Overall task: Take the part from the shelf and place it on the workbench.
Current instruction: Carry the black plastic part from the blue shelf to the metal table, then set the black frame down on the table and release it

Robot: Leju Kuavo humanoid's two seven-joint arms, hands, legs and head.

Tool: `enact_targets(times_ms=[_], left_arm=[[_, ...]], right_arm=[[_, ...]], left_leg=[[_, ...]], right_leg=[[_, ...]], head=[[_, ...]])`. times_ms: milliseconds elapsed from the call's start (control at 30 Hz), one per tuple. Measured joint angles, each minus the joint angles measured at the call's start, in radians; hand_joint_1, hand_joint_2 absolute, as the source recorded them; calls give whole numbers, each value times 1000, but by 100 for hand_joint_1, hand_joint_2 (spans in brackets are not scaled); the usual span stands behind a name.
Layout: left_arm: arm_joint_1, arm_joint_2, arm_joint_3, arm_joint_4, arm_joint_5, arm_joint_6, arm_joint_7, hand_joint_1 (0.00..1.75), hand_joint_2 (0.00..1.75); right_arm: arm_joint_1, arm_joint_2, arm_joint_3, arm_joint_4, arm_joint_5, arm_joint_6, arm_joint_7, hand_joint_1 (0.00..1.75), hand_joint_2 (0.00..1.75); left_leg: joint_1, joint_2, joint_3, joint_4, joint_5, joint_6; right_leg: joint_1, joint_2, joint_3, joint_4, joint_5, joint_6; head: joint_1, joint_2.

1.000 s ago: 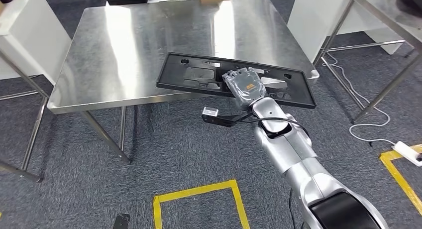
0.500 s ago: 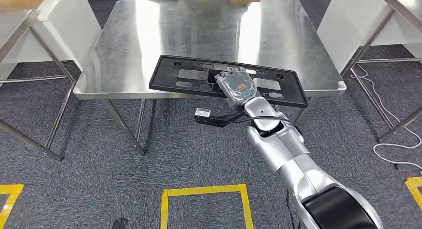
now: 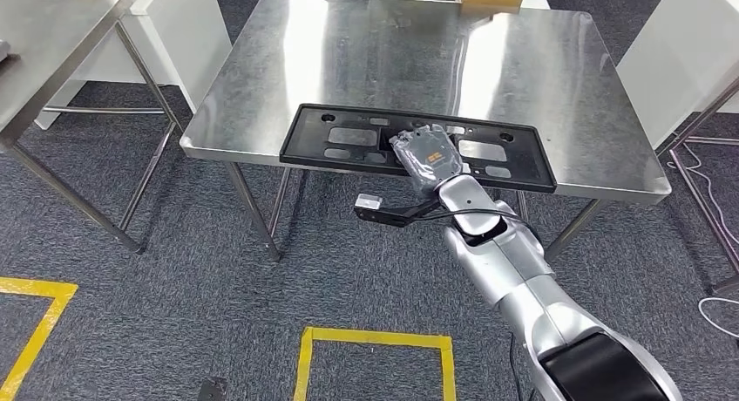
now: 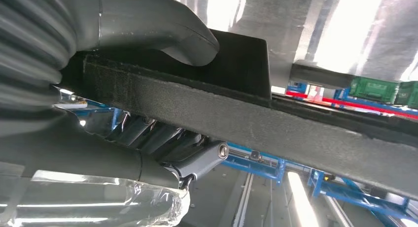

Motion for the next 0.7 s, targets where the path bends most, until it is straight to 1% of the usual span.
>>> enact_targets(times_ms=[67,133,167,200,233,267,300,333,367,400,433,467,500,533,567,633,667,700], left_arm=[[2,0,3,0,1,-14,-2,0,0],[4,2,4,0,1,-21,-3,0,0],[4,2,5,0,1,-22,-3,0,0],[4,3,5,-1,1,-21,-3,0,0],[4,3,5,-1,1,-21,-3,0,0],[4,4,5,0,1,-21,-3,0,0],[4,4,5,0,1,-20,-3,0,0],[5,5,5,0,1,-19,-3,0,0],[5,5,5,0,1,-17,-3,0,0],[5,6,6,0,1,-16,-3,0,0],[5,6,6,0,1,-15,-4,0,0],[4,7,6,0,0,-14,-4,0,0],[4,7,6,0,0,-14,-4,0,0],[4,7,6,0,0,-14,-4,0,0],[3,7,6,0,0,-14,-5,0,0],[4,6,6,0,0,-14,-6,0,0],[4,6,7,-1,0,-13,-6,0,0],[3,6,8,-1,0,-13,-6,0,0]], right_arm=[[-1,1,4,1,8,0,5,173,175],[-2,1,6,1,12,0,10,173,175],[-2,1,6,1,13,0,12,173,175],[-2,1,6,1,14,0,13,173,175],[-1,1,7,1,15,0,14,173,175],[0,1,8,2,17,0,15,173,175],[2,1,9,3,18,0,15,173,175],[4,1,10,4,20,0,16,173,175],[6,1,11,4,22,1,16,173,175],[7,1,12,4,24,1,17,173,175],[8,1,13,4,26,1,19,173,175],[7,1,13,4,27,1,20,173,175],[6,0,13,4,29,1,21,173,175],[5,0,14,4,30,2,22,173,175],[5,0,14,4,31,2,22,173,175],[5,0,16,3,31,2,22,173,175],[4,0,16,2,31,2,22,173,175],[3,-1,16,2,31,2,23,173,175]], left_leg=[[-1,-3,-2,0,-5,-9],[2,3,-5,10,-14,-21],[4,11,-15,34,-27,-27],[6,19,-35,78,-48,-34],[7,27,-65,139,-74,-39],[9,30,-102,204,-99,-43],[10,32,-135,257,-112,-46],[10,34,-154,280,-107,-47],[11,35,-154,264,-84,-45],[11,37,-134,211,-46,-41],[10,41,-102,138,-6,-35],[7,44,-70,74,20,-29],[4,46,-48,30,34,-24],[0,46,-37,10,33,-17],[-4,45,-35,9,27,-12],[-4,42,-24,-1,22,0],[-3,41,-15,-9,21,7],[0,40,-5,-16,19,13]], right_leg=[[5,2,8,-13,1,-19],[0,1,14,-15,-1,-37],[-3,1,19,-16,-3,-46],[-6,0,26,-17,-6,-54],[-5,-1,32,-17,-9,-61],[-4,-1,38,-17,-14,-65],[-4,-2,44,-17,-18,-66],[-4,-2,50,-17,-23,-66],[-4,-2,57,-17,-28,-63],[-4,-2,66,-17,-35,-60],[-4,-2,75,-17,-42,-57],[0,-2,82,-17,-49,-52],[2,-2,86,-17,-56,-47],[5,-3,88,-18,-60,-41],[7,-3,88,-21,-63,-35],[11,-6,92,-24,-73,-25],[12,-6,86,-6,-82,-23],[13,-6,66,35,-99,-23]], head=[[0,0],[-2,0],[-3,0],[-5,0],[-7,0],[-9,0],[-8,0],[-9,0],[-9,0],[-9,0],[-9,0],[-8,0],[-8,0],[-7,0],[-7,0],[-7,0],[-6,0],[-5,0]])
